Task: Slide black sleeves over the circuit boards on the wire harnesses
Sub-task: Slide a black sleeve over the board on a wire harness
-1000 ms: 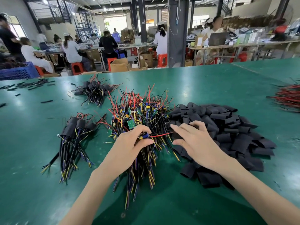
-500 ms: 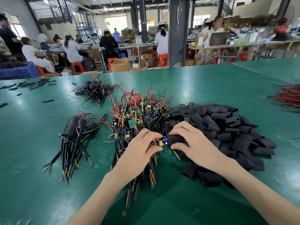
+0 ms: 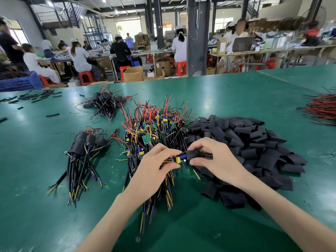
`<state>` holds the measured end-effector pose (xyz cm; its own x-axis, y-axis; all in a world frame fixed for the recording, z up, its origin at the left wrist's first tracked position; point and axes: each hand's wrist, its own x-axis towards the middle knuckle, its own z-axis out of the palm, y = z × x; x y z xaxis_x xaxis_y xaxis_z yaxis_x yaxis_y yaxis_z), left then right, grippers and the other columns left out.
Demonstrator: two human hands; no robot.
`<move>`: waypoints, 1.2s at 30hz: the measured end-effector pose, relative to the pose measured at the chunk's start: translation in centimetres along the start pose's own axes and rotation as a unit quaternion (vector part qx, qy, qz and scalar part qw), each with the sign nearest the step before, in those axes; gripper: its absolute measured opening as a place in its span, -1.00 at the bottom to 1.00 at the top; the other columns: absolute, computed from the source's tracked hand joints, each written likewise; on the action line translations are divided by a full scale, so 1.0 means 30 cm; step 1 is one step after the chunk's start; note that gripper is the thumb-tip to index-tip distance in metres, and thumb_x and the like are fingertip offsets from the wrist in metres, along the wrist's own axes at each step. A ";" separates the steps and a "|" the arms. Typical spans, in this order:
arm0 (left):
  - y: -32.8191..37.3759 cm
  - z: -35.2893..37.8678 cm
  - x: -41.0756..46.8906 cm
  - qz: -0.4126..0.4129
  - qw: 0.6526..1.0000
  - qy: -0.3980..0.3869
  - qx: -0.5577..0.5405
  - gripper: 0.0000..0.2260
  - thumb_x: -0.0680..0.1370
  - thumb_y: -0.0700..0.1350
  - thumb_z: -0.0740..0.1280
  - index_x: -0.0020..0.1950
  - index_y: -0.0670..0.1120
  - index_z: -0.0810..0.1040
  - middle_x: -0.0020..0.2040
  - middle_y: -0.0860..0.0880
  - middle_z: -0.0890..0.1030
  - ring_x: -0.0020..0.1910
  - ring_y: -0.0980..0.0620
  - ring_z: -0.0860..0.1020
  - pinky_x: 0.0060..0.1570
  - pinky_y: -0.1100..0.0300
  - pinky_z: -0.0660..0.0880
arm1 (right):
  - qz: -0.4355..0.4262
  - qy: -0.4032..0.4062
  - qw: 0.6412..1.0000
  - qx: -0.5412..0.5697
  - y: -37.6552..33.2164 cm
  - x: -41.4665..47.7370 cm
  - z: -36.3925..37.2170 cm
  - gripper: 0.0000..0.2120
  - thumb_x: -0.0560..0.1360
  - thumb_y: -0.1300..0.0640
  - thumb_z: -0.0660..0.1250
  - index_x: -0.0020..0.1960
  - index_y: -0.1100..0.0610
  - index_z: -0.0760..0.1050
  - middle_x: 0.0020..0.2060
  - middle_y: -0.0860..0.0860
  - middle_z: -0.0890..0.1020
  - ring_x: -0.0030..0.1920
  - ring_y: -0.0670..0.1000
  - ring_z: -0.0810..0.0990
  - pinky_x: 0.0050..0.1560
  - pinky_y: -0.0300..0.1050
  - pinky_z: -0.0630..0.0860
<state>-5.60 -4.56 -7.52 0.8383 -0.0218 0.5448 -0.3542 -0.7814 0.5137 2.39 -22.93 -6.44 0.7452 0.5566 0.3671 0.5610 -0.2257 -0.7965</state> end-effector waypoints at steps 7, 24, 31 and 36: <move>-0.001 -0.006 0.003 0.009 0.999 0.027 -0.028 -0.71 0.39 -0.26 0.49 0.08 -0.05 0.67 -0.14 0.12 0.48 -0.14 0.28 0.45 -0.10 0.50 0.31 | 0.058 -0.044 0.994 0.083 0.009 0.005 -0.012 -0.69 0.34 0.33 0.48 -0.15 -0.08 0.61 -0.21 -0.16 0.68 -0.18 -0.21 0.62 -0.07 -0.39 0.47; 0.032 -0.012 0.003 -0.117 0.982 0.024 -0.146 -0.59 0.39 -0.29 0.48 0.03 0.18 0.55 -0.22 0.06 0.65 -0.19 0.22 0.58 -0.07 0.45 0.41 | -0.067 0.019 0.997 -0.029 -0.006 -0.014 0.038 -0.69 0.31 0.23 0.52 0.04 0.07 0.66 -0.06 -0.11 0.62 -0.15 -0.07 0.59 -0.07 -0.21 0.50; 0.038 -0.021 0.003 -0.134 0.976 0.026 -0.170 -0.69 0.42 -0.34 0.44 -0.07 0.07 0.59 -0.24 0.09 0.67 -0.19 0.19 0.61 -0.08 0.43 0.44 | -0.041 0.007 0.999 -0.023 -0.007 -0.016 0.036 -0.68 0.35 0.21 0.50 0.09 0.07 0.63 -0.02 -0.07 0.65 -0.01 -0.13 0.58 0.11 -0.23 0.45; 0.041 -0.028 0.002 -0.108 0.980 0.045 -0.163 -0.74 0.40 -0.33 0.46 -0.14 0.03 0.57 -0.23 0.06 0.65 -0.19 0.16 0.61 -0.06 0.36 0.48 | -0.028 -0.029 0.999 -0.014 -0.003 -0.011 0.028 -0.68 0.40 0.18 0.44 0.16 0.07 0.59 -0.15 -0.01 0.65 -0.24 -0.24 0.47 -0.12 -0.33 0.39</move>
<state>-6.32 -4.99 -6.29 0.8732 0.1897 0.4490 -0.2979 -0.5214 0.7997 1.78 -22.41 -6.90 0.6907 0.6138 0.3823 0.6118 -0.2142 -0.7615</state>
